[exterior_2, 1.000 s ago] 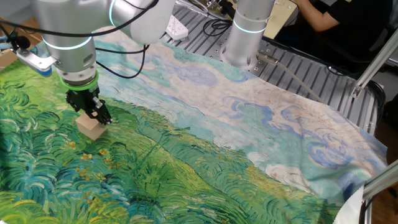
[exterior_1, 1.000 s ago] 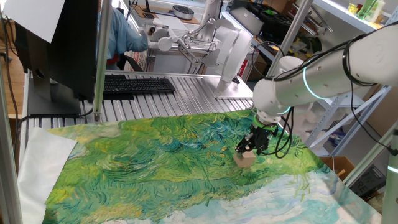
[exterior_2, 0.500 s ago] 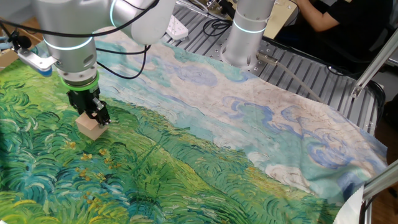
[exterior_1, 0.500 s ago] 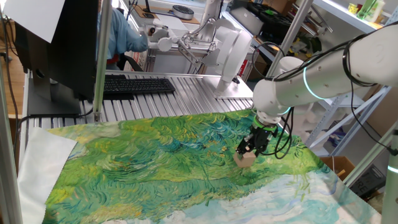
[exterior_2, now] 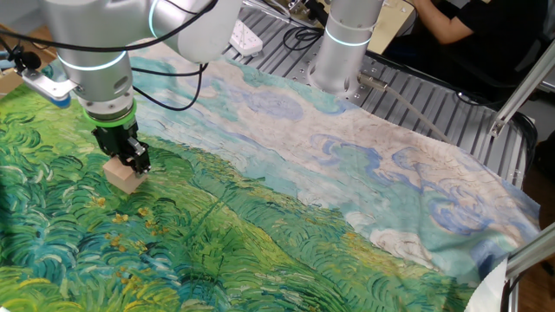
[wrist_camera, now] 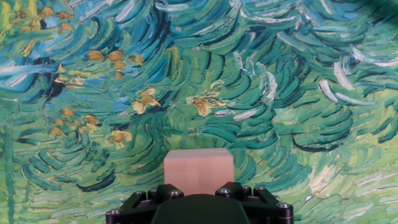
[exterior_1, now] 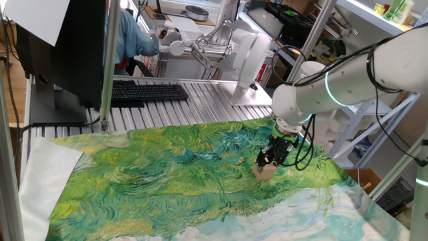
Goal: Pick up the small block on the left and move it to the right
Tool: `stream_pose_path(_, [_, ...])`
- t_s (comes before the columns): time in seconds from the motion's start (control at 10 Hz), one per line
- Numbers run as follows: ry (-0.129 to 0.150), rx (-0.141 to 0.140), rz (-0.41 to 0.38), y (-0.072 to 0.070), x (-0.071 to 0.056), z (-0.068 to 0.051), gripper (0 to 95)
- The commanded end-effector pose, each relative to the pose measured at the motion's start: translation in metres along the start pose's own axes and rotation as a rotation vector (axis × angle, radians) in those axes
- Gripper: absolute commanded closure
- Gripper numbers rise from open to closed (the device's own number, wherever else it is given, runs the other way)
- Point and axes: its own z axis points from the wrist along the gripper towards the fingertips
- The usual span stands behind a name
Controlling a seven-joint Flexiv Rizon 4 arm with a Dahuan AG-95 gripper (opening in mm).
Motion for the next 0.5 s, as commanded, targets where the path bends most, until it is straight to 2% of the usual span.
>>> stream_pose_path(0.1, [0.001,0.0,0.002,0.0,0.0002,-0.0006,95.0])
stream_pose_path(0.5, [0.001,-0.001,0.008,0.0013,0.0005,-0.004,95.0])
